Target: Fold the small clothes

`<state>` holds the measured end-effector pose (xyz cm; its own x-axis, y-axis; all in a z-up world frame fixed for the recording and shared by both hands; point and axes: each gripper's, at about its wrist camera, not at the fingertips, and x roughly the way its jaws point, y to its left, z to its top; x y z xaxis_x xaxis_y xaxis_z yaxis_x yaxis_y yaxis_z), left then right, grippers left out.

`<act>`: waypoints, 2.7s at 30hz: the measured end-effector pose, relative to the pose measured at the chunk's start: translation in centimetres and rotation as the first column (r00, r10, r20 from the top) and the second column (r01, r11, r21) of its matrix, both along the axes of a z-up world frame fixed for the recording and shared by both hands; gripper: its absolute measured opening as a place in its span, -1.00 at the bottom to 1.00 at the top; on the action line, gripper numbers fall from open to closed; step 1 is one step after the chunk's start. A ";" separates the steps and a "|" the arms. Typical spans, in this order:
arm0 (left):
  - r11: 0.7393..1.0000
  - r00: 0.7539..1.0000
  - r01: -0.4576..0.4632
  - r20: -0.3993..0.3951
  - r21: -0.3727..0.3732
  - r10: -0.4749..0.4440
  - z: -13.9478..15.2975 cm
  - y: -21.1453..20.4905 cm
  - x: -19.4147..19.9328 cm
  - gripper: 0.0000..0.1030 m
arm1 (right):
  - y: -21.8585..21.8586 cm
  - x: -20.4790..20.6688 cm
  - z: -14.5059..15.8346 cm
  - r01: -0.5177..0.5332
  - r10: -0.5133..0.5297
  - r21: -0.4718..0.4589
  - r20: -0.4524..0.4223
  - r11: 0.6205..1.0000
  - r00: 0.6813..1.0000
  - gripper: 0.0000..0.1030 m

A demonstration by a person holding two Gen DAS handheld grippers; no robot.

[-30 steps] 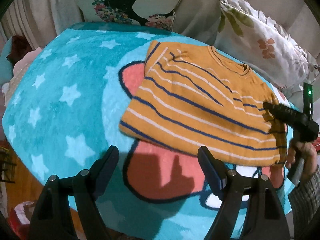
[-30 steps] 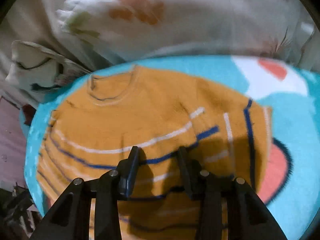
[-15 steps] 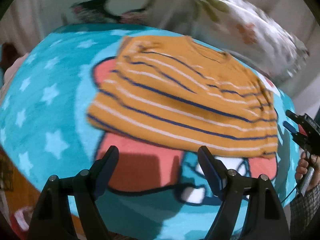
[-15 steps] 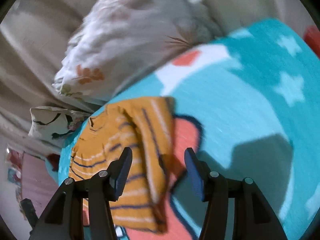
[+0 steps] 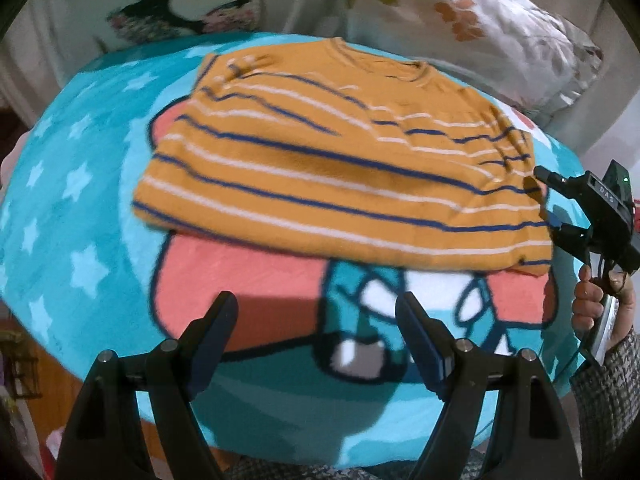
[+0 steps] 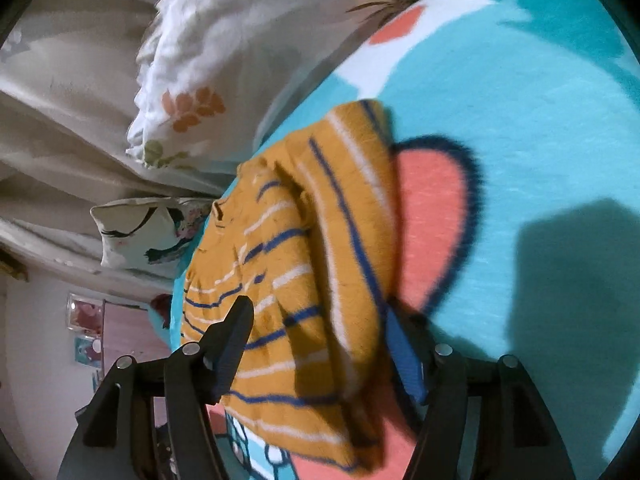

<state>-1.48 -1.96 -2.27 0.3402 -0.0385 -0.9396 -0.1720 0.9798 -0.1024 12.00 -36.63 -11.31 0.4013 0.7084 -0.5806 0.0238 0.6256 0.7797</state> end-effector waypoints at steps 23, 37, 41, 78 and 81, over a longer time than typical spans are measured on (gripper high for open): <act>0.972 0.986 -0.155 0.038 -0.176 0.164 -0.7 21.5 1.3 0.55 | 27.2 3.3 10.0 -0.135 0.146 -0.110 0.093 0.985 0.985 -0.67; 0.955 0.978 -0.206 -0.015 -0.215 0.207 -2.7 28.1 1.7 0.55 | 44.1 1.8 7.4 -0.418 0.496 -0.413 0.097 0.809 0.863 0.13; 0.959 0.984 -0.176 0.000 -0.221 0.181 -2.1 27.8 2.6 0.55 | 46.0 0.6 7.3 -0.489 0.564 -0.386 0.106 0.782 0.819 0.13; 0.928 0.991 0.102 -0.042 -0.359 -0.125 -2.9 15.2 11.5 -0.34 | 24.1 -4.2 9.2 0.010 0.041 -0.369 0.129 0.929 0.991 0.14; 0.935 0.992 0.119 -0.004 -0.335 -0.128 -1.5 15.6 11.0 -0.14 | 24.9 -3.8 10.1 0.017 0.050 -0.392 0.160 0.920 0.986 0.05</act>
